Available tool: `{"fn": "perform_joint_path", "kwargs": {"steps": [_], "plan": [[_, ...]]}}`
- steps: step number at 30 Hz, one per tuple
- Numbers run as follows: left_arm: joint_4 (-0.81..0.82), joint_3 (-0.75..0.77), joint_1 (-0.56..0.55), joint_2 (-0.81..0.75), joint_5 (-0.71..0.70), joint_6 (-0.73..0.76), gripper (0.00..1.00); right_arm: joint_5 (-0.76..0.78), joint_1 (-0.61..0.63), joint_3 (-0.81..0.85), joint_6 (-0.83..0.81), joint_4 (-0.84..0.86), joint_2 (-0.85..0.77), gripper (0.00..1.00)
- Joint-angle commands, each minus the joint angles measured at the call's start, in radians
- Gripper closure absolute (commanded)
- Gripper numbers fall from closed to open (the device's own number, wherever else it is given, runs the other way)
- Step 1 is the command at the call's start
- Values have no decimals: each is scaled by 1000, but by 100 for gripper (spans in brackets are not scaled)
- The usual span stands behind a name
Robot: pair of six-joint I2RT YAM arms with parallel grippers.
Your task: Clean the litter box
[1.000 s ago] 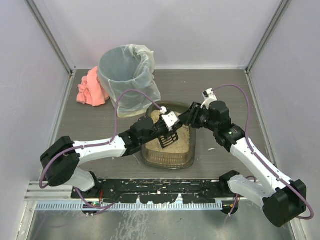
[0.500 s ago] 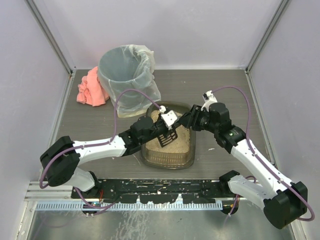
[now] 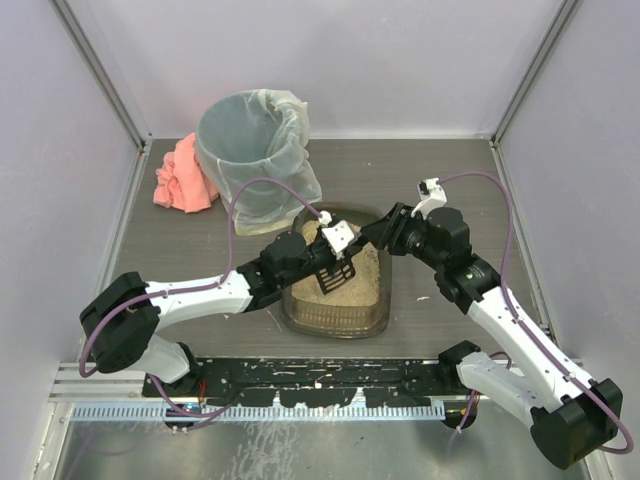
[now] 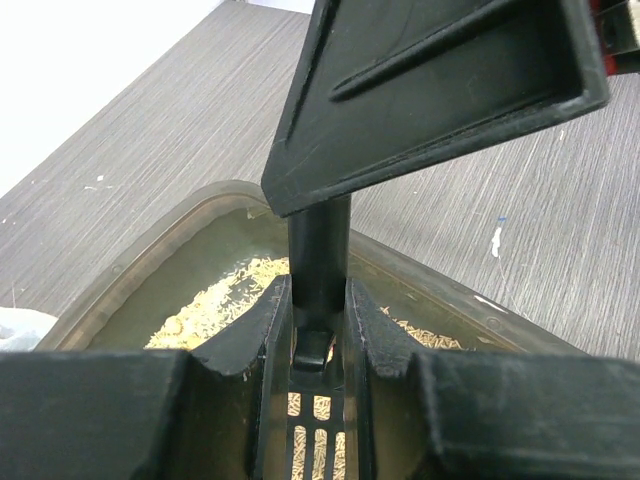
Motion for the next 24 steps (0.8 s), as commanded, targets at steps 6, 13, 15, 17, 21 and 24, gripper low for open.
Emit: {"fn": "perform_joint_path", "kwargs": {"steps": [6,13,15,17,21,24], "plan": [[59,50,5,-13,25,1,100,-38,7,-9,12,73,54,51],[58,56,5,-2,37,-7,100,-46,6,-22,13,104,79,53],[58,55,4,-1,40,-9,100,-45,5,-24,15,113,85,54],[58,55,4,-1,42,-12,100,-44,6,-28,16,123,91,55],[58,53,4,-1,37,-11,100,-60,6,-39,24,142,96,64],[55,57,4,1,24,-9,100,-66,5,-45,27,143,90,71]]}}
